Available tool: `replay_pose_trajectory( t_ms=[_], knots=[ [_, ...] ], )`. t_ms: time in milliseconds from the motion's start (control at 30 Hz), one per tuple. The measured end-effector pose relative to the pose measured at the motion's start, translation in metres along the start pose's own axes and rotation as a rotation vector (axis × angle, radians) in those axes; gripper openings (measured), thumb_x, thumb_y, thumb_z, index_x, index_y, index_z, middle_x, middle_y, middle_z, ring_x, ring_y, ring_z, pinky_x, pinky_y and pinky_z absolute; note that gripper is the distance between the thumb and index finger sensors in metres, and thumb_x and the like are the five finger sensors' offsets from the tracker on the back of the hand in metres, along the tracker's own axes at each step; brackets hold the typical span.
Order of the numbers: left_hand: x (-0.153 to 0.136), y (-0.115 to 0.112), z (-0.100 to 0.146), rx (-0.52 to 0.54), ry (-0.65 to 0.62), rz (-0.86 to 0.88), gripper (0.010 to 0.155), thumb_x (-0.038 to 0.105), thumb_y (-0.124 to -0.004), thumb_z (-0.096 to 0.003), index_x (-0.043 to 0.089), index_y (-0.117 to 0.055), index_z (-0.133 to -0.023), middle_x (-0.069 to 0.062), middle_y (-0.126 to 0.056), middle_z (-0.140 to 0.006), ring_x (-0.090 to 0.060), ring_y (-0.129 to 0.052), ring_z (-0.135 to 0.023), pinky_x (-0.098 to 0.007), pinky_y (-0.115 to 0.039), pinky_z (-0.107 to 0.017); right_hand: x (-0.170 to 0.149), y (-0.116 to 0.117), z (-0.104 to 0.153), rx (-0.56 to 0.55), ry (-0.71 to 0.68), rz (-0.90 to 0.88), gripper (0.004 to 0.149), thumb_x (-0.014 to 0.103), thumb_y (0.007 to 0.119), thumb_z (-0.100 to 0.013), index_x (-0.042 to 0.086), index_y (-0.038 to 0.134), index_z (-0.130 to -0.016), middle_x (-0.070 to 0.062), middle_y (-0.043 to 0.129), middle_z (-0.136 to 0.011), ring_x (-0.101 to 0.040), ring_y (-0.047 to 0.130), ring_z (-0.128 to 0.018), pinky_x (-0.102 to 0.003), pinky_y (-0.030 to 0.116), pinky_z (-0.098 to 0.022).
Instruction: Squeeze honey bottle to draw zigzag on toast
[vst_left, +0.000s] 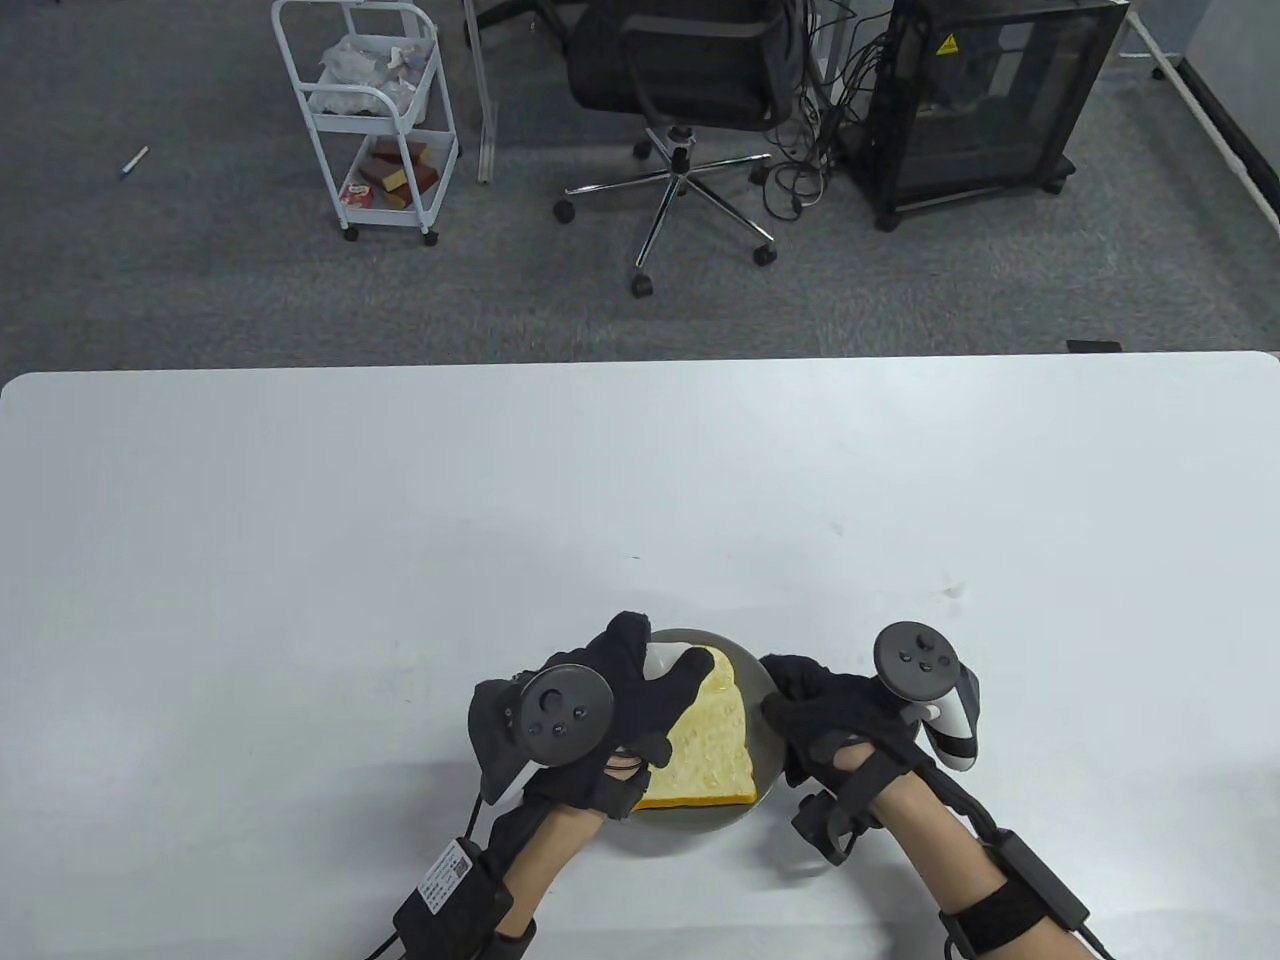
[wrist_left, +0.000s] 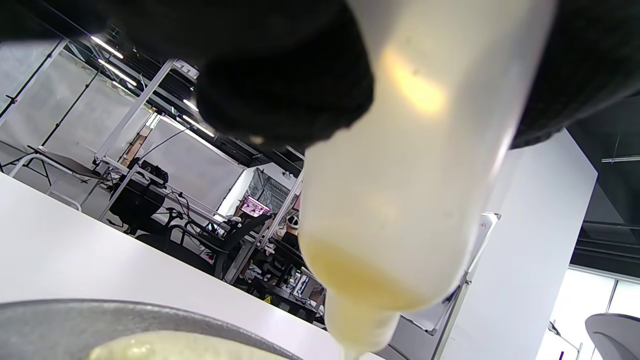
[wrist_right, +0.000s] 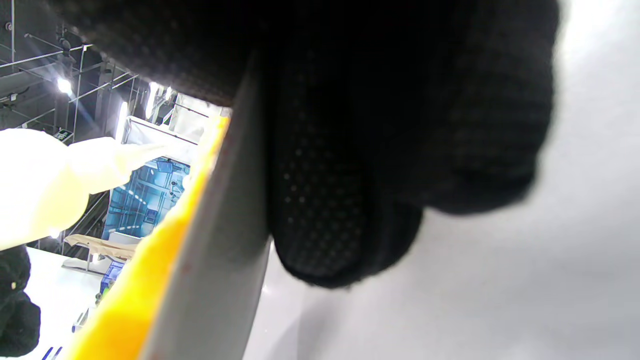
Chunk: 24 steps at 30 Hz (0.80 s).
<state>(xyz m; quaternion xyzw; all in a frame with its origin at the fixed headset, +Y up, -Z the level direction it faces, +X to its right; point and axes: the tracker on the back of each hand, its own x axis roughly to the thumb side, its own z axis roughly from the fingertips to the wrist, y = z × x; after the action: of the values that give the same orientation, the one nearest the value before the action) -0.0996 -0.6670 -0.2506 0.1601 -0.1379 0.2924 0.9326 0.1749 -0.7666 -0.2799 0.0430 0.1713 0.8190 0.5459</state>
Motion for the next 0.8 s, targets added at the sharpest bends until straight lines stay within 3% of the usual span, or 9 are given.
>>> replay_pose_trajectory(
  t_ms=[433,800],
  knots=[
    [0.01,-0.001,0.005,-0.016,-0.034,0.004,0.069,0.072,-0.091,-0.047,0.01,-0.083,-0.078,-0.012,-0.102,-0.034,-0.005,-0.096,0.007,-0.036,-0.091,-0.008,0.0,-0.001,0.0,-0.004,-0.001,-0.003,0.056,0.024,0.082,-0.048,-0.003,0.068,-0.096,-0.016,0.102,-0.063,-0.023,0.117,-0.029,-0.027,0.101,-0.015],
    [-0.005,0.014,0.01,0.009,0.002,-0.001,0.069,0.072,-0.09,-0.0472,0.01,-0.083,-0.077,-0.012,-0.102,-0.034,-0.004,-0.095,0.008,-0.036,-0.09,-0.007,-0.001,-0.004,0.0,-0.014,-0.003,-0.014,0.056,0.024,0.082,-0.048,-0.002,0.068,-0.096,-0.016,0.102,-0.063,-0.023,0.117,-0.029,-0.027,0.101,-0.015]
  ],
)
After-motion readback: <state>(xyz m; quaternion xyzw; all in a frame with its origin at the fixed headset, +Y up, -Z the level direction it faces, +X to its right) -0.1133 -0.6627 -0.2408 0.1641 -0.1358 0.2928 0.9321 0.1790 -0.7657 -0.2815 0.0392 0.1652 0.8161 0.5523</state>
